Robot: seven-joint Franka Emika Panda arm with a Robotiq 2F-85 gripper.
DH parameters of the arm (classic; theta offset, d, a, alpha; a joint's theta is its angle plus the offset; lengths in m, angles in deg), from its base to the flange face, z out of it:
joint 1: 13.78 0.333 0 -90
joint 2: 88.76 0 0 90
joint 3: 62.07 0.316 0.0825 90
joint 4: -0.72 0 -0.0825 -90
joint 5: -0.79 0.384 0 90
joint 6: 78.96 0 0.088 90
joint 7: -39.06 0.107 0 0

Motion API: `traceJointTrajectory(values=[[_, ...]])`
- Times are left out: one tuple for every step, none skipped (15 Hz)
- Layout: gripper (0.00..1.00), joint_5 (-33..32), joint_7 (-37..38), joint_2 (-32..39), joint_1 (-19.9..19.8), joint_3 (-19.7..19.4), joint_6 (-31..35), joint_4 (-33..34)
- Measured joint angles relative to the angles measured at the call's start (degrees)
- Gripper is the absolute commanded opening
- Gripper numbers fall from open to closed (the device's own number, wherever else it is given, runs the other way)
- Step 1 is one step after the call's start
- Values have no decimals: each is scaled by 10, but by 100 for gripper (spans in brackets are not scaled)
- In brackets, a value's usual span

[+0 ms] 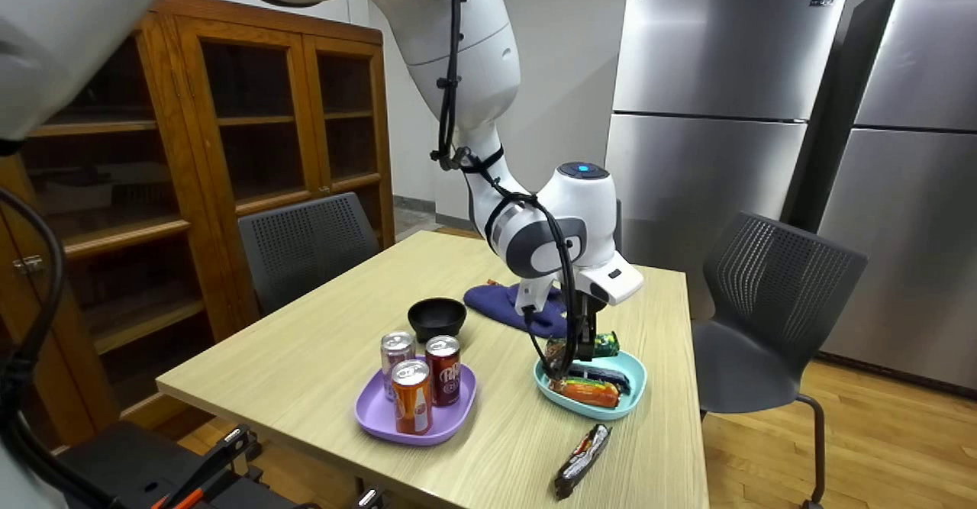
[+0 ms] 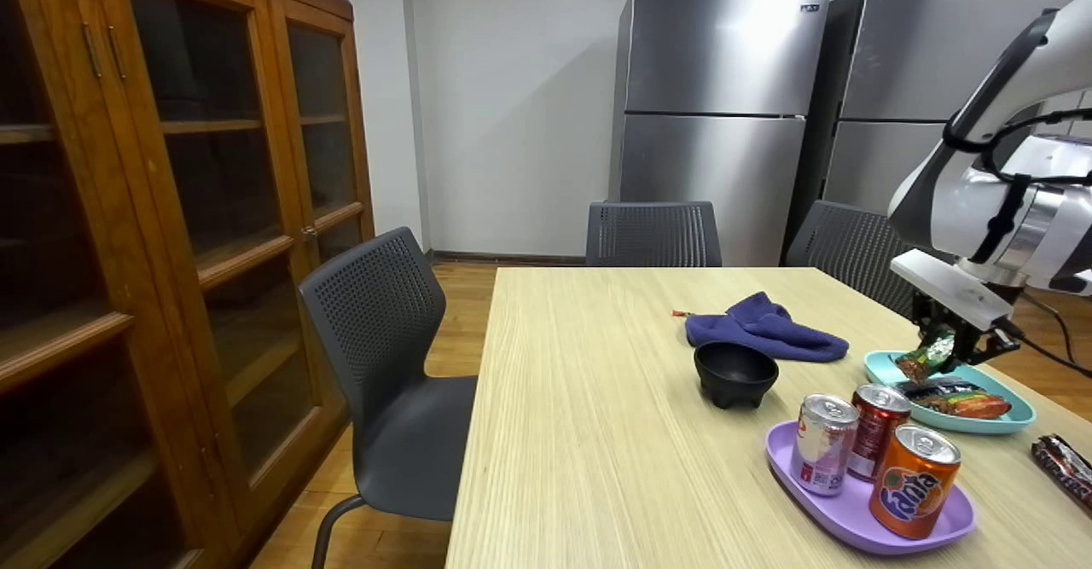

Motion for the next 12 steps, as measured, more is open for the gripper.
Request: traceJointTrajectory(values=[[13,4,8,8,0,0,0,9],[13,7,16,15,1,0,0,17],[13,11,22,23,1,0,1,25],[13,15,29,30,1,0,3,33],[13,18,36,38,1,0,5,41],[13,20,42,45,1,0,6,48],[13,22,48,51,1,0,7,55],[13,23,55,57,1,0,7,63],[13,23,61,63,1,0,7,69],[13,23,65,68,1,0,7,76],[13,23,69,73,1,0,7,82],[62,23,72,77,1,0,7,87]])
